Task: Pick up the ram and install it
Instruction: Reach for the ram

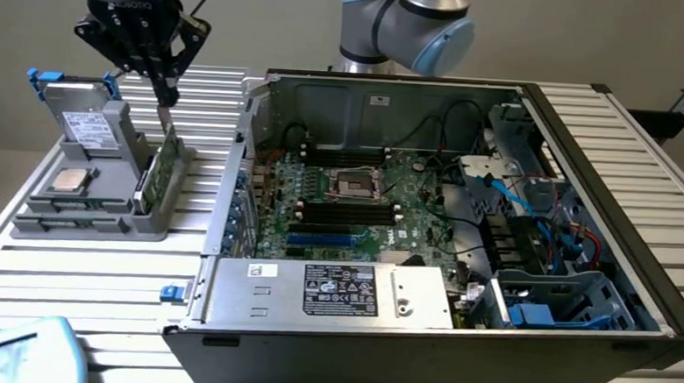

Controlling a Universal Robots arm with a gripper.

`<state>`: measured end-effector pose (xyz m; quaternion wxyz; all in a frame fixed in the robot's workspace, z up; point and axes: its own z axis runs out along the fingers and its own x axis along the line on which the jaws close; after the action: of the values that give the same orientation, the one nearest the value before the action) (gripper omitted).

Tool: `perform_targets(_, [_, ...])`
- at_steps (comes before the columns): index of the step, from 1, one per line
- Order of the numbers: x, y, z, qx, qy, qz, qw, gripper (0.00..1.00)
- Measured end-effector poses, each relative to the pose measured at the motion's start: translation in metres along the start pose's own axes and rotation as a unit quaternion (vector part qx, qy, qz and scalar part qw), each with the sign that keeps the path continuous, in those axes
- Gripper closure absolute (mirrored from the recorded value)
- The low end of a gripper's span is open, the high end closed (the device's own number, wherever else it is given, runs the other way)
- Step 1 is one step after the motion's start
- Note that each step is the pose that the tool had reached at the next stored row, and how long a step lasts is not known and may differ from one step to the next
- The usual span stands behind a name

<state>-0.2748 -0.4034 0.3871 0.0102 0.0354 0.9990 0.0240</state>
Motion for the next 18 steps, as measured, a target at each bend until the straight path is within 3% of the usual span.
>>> perform_targets(10, [0.039, -0.0104, 0.0054, 0.0002, 0.0021, 0.000, 1.0000, 0.90])
perform_targets(18, [0.057, -0.0175, 0.0112, 0.0012, 0.0063, 0.000, 1.0000, 0.90])
